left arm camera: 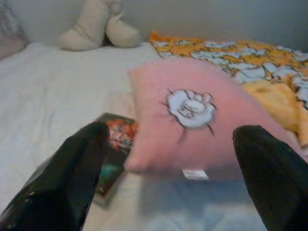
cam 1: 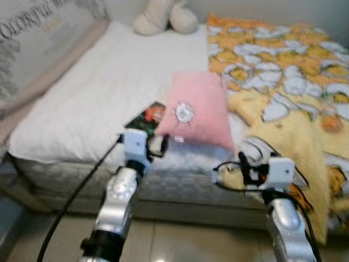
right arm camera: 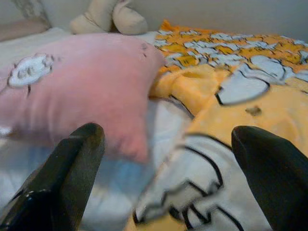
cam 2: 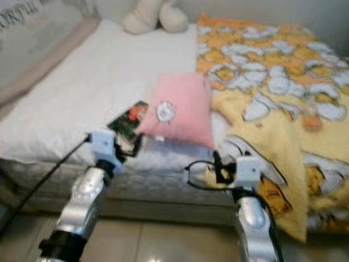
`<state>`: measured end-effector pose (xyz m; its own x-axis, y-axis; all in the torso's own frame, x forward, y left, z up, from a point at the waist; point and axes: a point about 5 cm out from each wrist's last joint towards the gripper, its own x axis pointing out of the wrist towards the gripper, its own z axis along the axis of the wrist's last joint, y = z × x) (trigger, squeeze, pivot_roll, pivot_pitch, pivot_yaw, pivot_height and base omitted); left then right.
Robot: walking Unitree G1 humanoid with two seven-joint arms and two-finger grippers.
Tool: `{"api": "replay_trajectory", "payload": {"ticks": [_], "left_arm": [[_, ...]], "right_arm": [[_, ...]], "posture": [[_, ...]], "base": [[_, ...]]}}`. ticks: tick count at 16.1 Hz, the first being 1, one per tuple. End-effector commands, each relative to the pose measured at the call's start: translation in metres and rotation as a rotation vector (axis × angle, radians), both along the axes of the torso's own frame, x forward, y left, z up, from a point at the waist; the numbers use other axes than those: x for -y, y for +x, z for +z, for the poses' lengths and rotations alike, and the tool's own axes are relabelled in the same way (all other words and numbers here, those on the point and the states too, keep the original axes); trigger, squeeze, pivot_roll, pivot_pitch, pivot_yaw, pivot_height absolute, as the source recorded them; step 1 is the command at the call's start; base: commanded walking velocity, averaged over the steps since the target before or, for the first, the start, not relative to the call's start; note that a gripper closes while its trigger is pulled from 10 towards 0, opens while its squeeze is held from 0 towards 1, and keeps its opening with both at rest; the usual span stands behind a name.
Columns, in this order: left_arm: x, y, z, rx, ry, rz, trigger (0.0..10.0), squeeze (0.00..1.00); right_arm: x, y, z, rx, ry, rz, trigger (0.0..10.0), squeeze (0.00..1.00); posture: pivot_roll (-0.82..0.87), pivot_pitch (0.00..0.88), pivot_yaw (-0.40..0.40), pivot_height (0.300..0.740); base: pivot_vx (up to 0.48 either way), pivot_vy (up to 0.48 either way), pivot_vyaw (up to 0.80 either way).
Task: Clean up the room
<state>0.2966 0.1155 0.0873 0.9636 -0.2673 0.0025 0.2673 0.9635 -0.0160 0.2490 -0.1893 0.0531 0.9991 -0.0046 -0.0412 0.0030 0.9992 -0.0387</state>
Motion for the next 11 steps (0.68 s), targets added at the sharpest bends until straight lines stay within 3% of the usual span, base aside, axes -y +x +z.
{"api": "replay_trajectory", "payload": {"ticks": [1, 6, 9, 11], "left_arm": [[-0.011, -0.001, 0.0, 0.007, 0.014, 0.028, 10.0, 0.0], [-0.007, -0.002, 0.003, 0.039, 0.018, 0.009, 10.0, 0.0], [-0.008, 0.004, 0.013, 0.062, -0.013, 0.028, 10.0, 0.0], [-0.009, 0.003, 0.013, 0.07, -0.006, 0.033, 10.0, 0.0]], "right_arm": [[-0.009, 0.004, 0.005, 0.021, 0.012, 0.026, 10.0, 0.0], [-0.009, 0.006, 0.007, 0.035, 0.004, 0.028, 10.0, 0.0], [-0.011, 0.015, 0.027, 0.105, -0.002, 0.037, 10.0, 0.0], [-0.011, 0.016, 0.028, 0.108, -0.003, 0.034, 10.0, 0.0]], "posture": [[-0.04, 0.0, 0.035, 0.74], [-0.03, 0.0, 0.034, 0.74], [-0.03, 0.0, 0.033, 0.74], [-0.03, 0.0, 0.032, 0.74]], "base": [[0.42, 0.0, 0.0], [0.405, -0.158, 0.0], [0.0, 0.0, 0.0], [0.0, -0.48, 0.0]]}}
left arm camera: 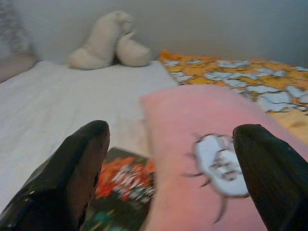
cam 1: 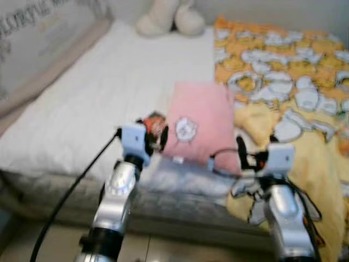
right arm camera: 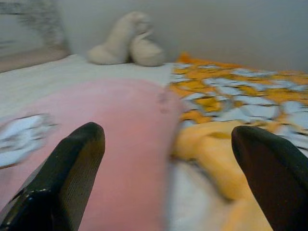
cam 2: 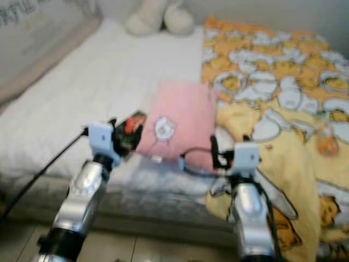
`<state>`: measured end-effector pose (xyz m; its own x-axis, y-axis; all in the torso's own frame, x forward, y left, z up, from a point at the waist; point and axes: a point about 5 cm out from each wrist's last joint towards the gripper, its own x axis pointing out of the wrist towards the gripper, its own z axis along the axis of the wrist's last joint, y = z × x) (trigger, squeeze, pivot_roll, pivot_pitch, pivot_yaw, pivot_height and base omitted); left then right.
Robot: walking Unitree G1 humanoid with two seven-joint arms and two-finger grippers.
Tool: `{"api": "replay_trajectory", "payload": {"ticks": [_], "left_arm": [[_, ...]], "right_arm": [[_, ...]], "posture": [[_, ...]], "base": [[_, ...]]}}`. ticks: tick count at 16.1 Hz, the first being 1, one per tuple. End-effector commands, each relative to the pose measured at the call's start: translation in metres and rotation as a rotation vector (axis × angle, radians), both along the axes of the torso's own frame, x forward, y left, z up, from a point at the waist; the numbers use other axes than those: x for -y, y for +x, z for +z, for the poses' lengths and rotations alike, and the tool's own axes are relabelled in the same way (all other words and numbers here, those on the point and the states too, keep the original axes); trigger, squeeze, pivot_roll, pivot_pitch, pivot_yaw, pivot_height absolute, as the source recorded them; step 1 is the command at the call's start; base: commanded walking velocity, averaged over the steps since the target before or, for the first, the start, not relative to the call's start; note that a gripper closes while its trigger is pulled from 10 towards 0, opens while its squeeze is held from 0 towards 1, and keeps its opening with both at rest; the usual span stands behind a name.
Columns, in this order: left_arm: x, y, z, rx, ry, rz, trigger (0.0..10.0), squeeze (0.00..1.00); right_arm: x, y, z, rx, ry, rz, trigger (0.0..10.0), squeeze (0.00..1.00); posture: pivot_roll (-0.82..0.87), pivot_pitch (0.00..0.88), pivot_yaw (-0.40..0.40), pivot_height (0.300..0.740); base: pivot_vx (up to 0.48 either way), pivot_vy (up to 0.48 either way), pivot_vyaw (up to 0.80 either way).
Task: Clean up the room
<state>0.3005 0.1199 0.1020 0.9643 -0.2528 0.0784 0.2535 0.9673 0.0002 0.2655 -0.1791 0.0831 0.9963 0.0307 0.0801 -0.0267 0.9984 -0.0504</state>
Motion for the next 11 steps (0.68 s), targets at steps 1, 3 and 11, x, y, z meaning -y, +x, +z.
{"api": "replay_trajectory", "payload": {"ticks": [1, 3, 11], "left_arm": [[-0.005, -0.002, -0.004, -0.013, -0.004, 0.018, 10.0, 0.0], [-0.005, -0.001, -0.005, -0.017, 0.002, 0.016, 10.0, 0.0], [-0.018, -0.031, -0.029, -0.101, 0.001, -0.02, 10.0, 0.0]], "right_arm": [[0.0, -0.001, -0.001, -0.011, 0.008, -0.005, 10.0, 0.0], [0.001, -0.001, -0.001, -0.009, 0.006, -0.009, 10.0, 0.0], [0.012, -0.037, -0.035, -0.156, -0.003, -0.086, 10.0, 0.0]], "posture": [[-0.03, 0.0, 0.032, 0.74], [-0.04, 0.0, 0.032, 0.74], [-0.03, 0.0, 0.02, 0.74]], "base": [[0.0, -0.48, 0.0], [0.0, -0.48, 0.0], [0.0, -0.06, 0.0]]}}
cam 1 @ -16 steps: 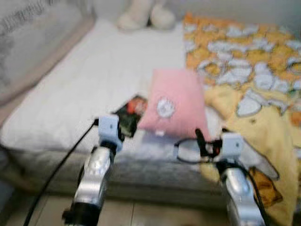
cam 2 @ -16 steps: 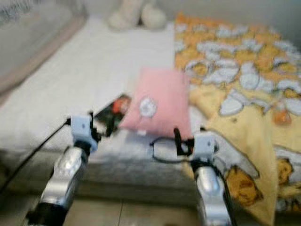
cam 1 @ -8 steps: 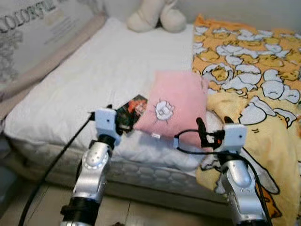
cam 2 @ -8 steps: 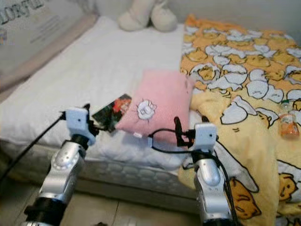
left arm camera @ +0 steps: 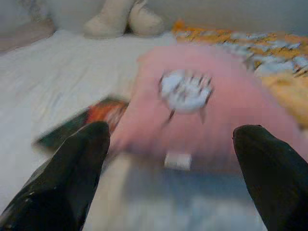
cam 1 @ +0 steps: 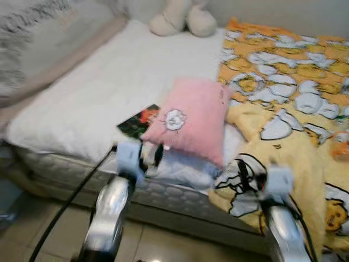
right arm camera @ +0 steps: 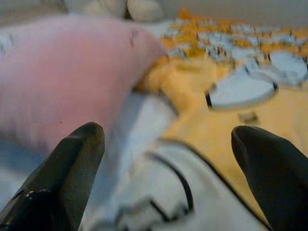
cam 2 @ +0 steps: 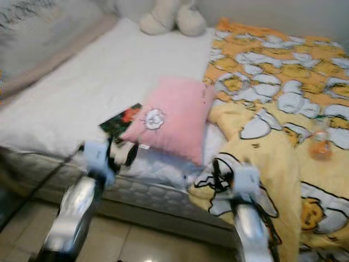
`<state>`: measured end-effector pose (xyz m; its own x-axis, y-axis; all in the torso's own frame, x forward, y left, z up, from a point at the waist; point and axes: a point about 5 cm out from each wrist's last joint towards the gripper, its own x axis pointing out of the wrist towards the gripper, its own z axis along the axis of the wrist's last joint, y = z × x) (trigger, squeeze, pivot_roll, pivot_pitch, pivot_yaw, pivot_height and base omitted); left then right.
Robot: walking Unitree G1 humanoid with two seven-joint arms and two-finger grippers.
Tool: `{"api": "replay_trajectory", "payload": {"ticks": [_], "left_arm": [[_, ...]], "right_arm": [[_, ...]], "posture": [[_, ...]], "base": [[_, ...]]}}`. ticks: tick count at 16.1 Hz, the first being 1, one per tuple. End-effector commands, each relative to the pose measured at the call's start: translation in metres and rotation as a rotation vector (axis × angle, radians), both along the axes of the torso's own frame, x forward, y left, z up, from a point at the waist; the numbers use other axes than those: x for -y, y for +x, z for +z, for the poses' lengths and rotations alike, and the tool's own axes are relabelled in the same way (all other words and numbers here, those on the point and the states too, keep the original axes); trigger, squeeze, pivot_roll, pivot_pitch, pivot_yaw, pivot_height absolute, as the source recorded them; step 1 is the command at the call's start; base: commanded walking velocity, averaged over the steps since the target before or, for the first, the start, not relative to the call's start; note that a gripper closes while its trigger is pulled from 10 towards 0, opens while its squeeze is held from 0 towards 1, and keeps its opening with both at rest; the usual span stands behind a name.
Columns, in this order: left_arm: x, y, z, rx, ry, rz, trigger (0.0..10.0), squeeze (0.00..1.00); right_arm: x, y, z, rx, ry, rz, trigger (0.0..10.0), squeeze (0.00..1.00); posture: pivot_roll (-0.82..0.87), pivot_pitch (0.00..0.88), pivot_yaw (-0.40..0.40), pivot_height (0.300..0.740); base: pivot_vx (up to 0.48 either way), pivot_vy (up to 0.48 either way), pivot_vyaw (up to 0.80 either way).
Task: Clean up the room
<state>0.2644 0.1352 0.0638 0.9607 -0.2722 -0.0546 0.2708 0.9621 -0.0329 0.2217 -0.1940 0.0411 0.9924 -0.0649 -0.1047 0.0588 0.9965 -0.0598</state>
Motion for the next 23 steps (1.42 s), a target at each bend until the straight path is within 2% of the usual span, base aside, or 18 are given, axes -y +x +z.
{"api": "replay_trajectory", "payload": {"ticks": [1, 4, 5, 6, 8, 13, 15, 16, 17, 19, 20, 21, 22, 23], "left_arm": [[-0.005, 0.002, 0.007, 0.022, -0.019, 0.02, 10.0, 0.0], [-0.003, 0.001, 0.011, 0.049, -0.028, 0.031, 10.0, 0.0], [-0.003, 0.01, 0.016, 0.062, -0.017, 0.038, 10.0, 0.0], [-0.003, 0.012, 0.017, 0.063, -0.016, 0.042, 10.0, 0.0], [-0.005, 0.018, 0.022, 0.077, -0.016, 0.049, 10.0, 0.0], [-0.002, 0.024, 0.029, 0.106, -0.006, 0.03, 10.0, 0.0], [0.002, 0.031, 0.039, 0.145, 0.011, 0.004, 10.0, 0.0], [0.001, 0.052, 0.061, 0.189, 0.034, 0.013, 10.0, 0.0], [-0.002, 0.065, 0.075, 0.202, 0.05, 0.033, 10.0, 0.0], [-0.009, 0.081, 0.091, 0.202, 0.07, 0.055, 10.0, 0.0], [-0.017, 0.095, 0.104, 0.182, 0.071, 0.05, 10.0, 0.0], [-0.022, 0.102, 0.11, 0.157, 0.059, 0.04, 10.0, 0.0], [-0.028, 0.111, 0.113, 0.076, 0.027, 0.016, 10.0, 0.0], [-0.029, 0.115, 0.108, -0.031, -0.026, -0.025, 10.0, 0.0]], "right_arm": [[-0.002, 0.005, 0.008, 0.034, 0.004, 0.011, 10.0, 0.0], [0.004, -0.003, 0.004, 0.011, 0.019, 0.004, 10.0, 0.0], [0.003, -0.002, 0.004, 0.008, 0.016, 0.002, 10.0, 0.0], [0.003, -0.001, 0.004, 0.011, 0.017, 0.002, 10.0, 0.0], [0.001, 0.008, 0.009, 0.037, 0.02, -0.004, 10.0, 0.0], [0.003, 0.013, 0.014, 0.054, 0.017, -0.024, 10.0, 0.0], [0.009, 0.026, 0.03, 0.109, 0.035, -0.064, 10.0, 0.0], [0.022, 0.05, 0.06, 0.197, 0.063, -0.142, 10.0, 0.0], [0.025, 0.056, 0.069, 0.216, 0.091, -0.163, 10.0, 0.0], [0.023, 0.062, 0.076, 0.21, 0.137, -0.149, 10.0, 0.0], [0.02, 0.068, 0.077, 0.179, 0.204, -0.119, 10.0, 0.0], [0.016, 0.072, 0.076, 0.138, 0.26, -0.098, 10.0, 0.0], [0.01, 0.077, 0.075, 0.073, 0.337, -0.061, 10.0, 0.0], [0.005, 0.08, 0.075, 0.028, 0.404, -0.031, 10.0, 0.0]], "posture": [[-0.03, 0.0, 0.014, 0.74], [-0.02, 0.0, 0.002, 0.74], [-0.02, 0.0, 0.0, 0.74], [-0.02, 0.0, 0.001, 0.74], [-0.02, 0.0, 0.004, 0.74], [-0.03, 0.0, 0.01, 0.74], [-0.03, 0.0, 0.017, 0.74], [-0.04, 0.0, 0.021, 0.74], [-0.04, 0.0, 0.02, 0.74], [-0.04, 0.0, 0.02, 0.74], [-0.05, 0.0, 0.024, 0.74], [-0.05, 0.0, 0.029, 0.74], [-0.06, 0.0, 0.034, 0.74], [-0.06, 0.0, 0.039, 0.74]], "base": [[0.0, 0.0, 0.0], [0.0, 0.0, 0.0], [0.48, 0.0, 0.0], [0.48, 0.0, 0.0], [0.48, 0.0, 0.0], [0.48, 0.0, 0.0], [0.48, 0.0, 0.0], [0.337, 0.0, 0.0], [0.0, 0.0, 0.0], [0.0, 0.0, 0.0], [0.0, 0.0, 0.0], [0.0, 0.0, 0.0], [0.0, 0.0, 0.0], [0.0, 0.0, 0.0]]}}
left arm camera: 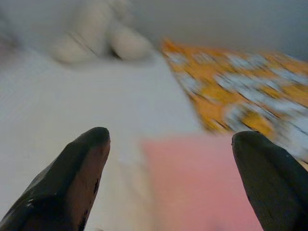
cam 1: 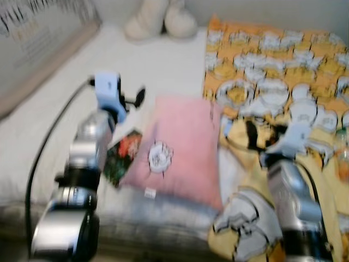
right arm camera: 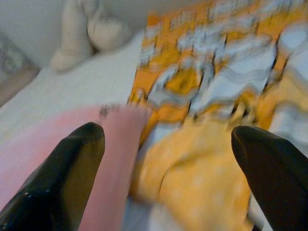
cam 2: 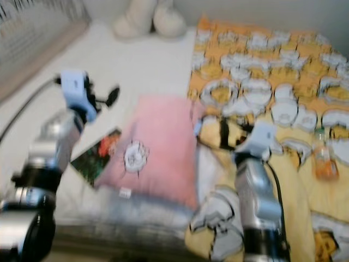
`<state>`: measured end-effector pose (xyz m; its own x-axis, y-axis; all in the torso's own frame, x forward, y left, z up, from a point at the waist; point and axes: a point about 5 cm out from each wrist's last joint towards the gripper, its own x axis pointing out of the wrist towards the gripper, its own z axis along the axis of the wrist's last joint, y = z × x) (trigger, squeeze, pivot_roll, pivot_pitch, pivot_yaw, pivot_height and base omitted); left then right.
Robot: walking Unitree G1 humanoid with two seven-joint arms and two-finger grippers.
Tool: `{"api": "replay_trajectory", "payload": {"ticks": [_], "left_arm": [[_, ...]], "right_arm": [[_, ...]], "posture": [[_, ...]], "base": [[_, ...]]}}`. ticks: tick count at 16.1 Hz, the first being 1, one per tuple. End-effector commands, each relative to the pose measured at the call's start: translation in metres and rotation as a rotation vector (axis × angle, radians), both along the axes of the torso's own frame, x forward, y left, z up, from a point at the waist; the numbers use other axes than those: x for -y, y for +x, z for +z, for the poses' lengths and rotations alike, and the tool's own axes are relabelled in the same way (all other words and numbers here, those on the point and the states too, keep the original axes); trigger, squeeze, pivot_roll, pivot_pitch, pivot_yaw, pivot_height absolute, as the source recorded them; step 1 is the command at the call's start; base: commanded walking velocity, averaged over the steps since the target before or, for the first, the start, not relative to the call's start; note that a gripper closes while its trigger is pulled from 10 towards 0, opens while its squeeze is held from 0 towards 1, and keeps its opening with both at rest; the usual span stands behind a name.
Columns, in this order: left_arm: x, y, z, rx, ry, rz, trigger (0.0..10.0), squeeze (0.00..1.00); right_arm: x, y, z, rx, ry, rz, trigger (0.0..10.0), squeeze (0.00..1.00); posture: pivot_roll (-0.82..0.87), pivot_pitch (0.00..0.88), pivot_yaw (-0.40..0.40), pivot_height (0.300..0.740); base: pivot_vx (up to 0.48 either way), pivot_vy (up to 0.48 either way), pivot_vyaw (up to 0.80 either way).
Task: Clean up the room
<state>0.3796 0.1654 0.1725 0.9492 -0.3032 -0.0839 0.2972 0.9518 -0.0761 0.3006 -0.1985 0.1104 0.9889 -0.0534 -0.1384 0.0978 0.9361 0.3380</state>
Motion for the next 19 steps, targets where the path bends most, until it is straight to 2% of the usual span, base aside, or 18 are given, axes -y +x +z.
{"api": "replay_trajectory", "payload": {"ticks": [1, 2, 4, 5, 7, 10, 12, 13, 15, 18, 19], "left_arm": [[0.001, -0.001, -0.013, -0.126, -0.047, -0.062, 10.0, 0.0], [0.001, -0.002, -0.018, -0.18, -0.093, -0.088, 10.0, 0.0], [0.0, -0.003, -0.023, -0.226, -0.155, -0.102, 10.0, 0.0], [0.0, -0.002, -0.024, -0.234, -0.161, -0.099, 10.0, 0.0], [-0.011, -0.002, -0.039, -0.334, -0.162, -0.064, 10.0, 0.0], [-0.011, -0.007, -0.048, -0.398, -0.153, -0.098, 10.0, 0.0], [-0.014, -0.012, -0.062, -0.446, -0.169, -0.051, 10.0, 0.0], [-0.014, -0.014, -0.07, -0.469, -0.17, -0.029, 10.0, 0.0], [0.005, -0.017, -0.085, -0.506, -0.198, -0.067, 10.0, 0.0], [0.023, -0.02, -0.093, -0.54, -0.181, -0.097, 10.0, 0.0], [0.036, -0.021, -0.095, -0.546, -0.179, -0.133, 10.0, 0.0]], "right_arm": [[-0.002, 0.002, 0.001, -0.049, 0.079, 0.046, 10.0, 0.0], [-0.003, 0.001, -0.003, -0.087, 0.123, 0.069, 10.0, 0.0], [-0.007, 0.001, -0.009, -0.118, 0.188, 0.107, 10.0, 0.0], [-0.008, 0.001, -0.009, -0.125, 0.199, 0.116, 10.0, 0.0], [-0.01, 0.007, -0.017, -0.174, 0.235, 0.16, 10.0, 0.0], [-0.009, 0.006, -0.023, -0.215, 0.248, 0.17, 10.0, 0.0], [-0.01, 0.011, -0.037, -0.227, 0.279, 0.164, 10.0, 0.0], [-0.016, 0.014, -0.045, -0.245, 0.293, 0.182, 10.0, 0.0], [-0.036, 0.025, -0.059, -0.276, 0.324, 0.196, 10.0, 0.0], [-0.048, 0.031, -0.058, -0.267, 0.397, 0.193, 10.0, 0.0], [-0.06, 0.033, -0.058, -0.28, 0.42, 0.22, 10.0, 0.0]], "posture": [[-0.07, 0.0, 0.047, 0.74], [-0.07, 0.0, 0.047, 0.74], [-0.07, 0.0, 0.046, 0.74], [-0.07, 0.0, 0.046, 0.74], [-0.06, 0.0, 0.04, 0.74], [-0.06, 0.0, 0.044, 0.74], [-0.05, 0.0, 0.055, 0.74], [-0.04, 0.0, 0.051, 0.74], [-0.03, 0.0, 0.041, 0.74], [-0.02, 0.006, 0.036, 0.74], [-0.01, 0.014, 0.045, 0.74]], "base": [[0.0, 0.0, 0.0], [0.0, 0.0, 0.0], [0.0, 0.0, 0.0], [0.0, 0.0, 0.0], [0.0, 0.0, 0.0], [0.0, 0.0, 0.0], [0.0, 0.0, 0.0], [0.0, 0.0, 0.0], [0.0, 0.0, 0.0], [0.0, 0.0, 0.0], [0.0, 0.0, 0.0]]}}
